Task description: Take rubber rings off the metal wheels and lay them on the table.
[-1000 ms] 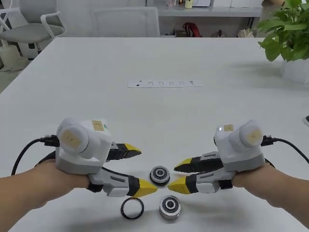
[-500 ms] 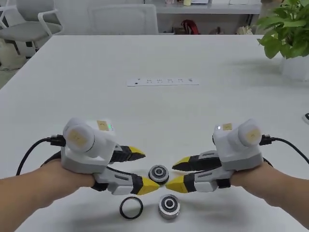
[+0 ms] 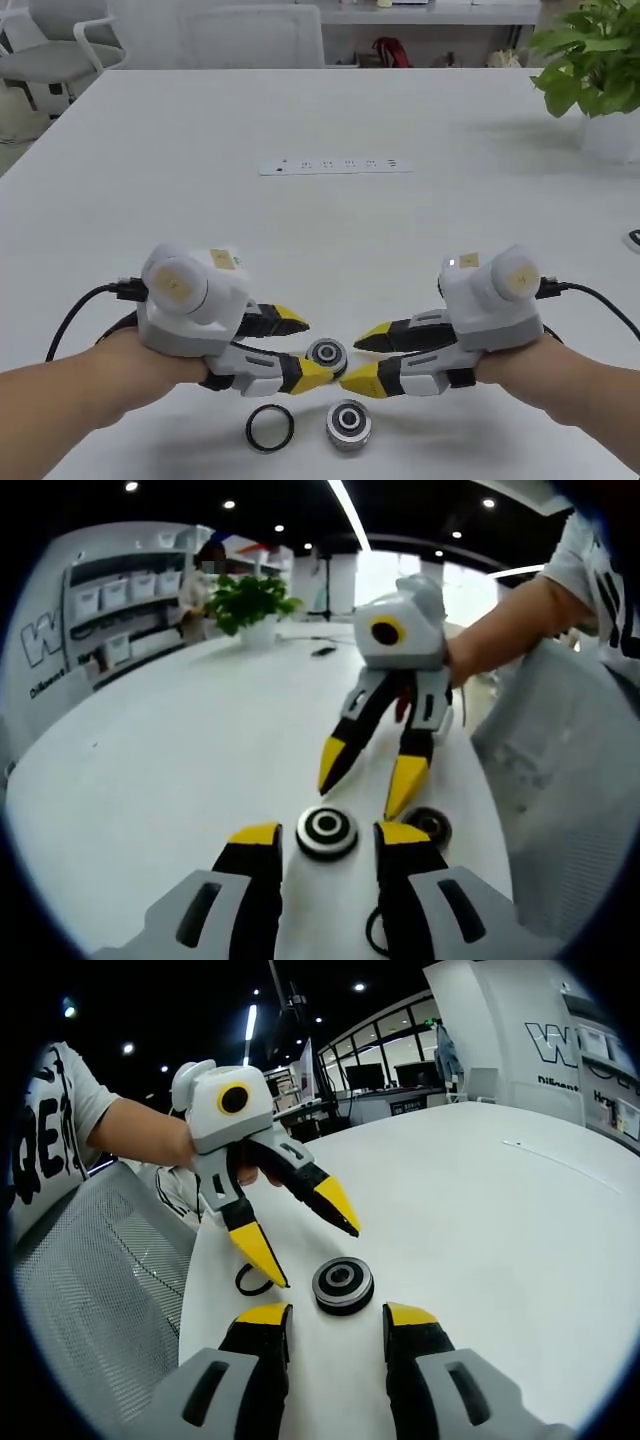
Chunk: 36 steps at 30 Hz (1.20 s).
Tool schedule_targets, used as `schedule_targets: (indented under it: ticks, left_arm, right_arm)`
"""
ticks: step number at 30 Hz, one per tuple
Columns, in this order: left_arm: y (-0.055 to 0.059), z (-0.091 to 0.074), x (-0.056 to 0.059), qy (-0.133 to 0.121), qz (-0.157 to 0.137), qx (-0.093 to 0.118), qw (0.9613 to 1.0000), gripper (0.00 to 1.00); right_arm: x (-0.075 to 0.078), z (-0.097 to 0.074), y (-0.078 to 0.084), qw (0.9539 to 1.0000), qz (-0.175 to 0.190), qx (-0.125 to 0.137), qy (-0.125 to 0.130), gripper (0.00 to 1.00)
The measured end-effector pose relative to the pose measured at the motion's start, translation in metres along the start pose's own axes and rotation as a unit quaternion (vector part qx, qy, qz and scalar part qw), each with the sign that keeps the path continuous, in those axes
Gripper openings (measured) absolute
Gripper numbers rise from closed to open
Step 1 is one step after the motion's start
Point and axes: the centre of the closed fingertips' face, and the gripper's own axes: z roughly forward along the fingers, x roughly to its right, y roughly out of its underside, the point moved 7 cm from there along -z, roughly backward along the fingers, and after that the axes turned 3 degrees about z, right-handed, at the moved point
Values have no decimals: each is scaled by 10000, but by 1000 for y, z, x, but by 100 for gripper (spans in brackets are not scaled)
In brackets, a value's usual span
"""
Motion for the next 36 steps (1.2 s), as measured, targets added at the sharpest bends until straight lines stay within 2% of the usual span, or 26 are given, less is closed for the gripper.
schedule_targets:
  ticks: [17,29,36]
  left_arm:
    - [-2,9,0,26,6,-22,10000,25]
    - [1,14,-1,1,40,-135,9999,19]
    - [1,14,0,-12,159,-171,9997,17]
  right_arm:
    - [1,0,2,10000,33,-5,8,34]
    - [1,1,5,10000,32,-39,-12,34]
    - [1,1,3,10000,-60,21,49,33]
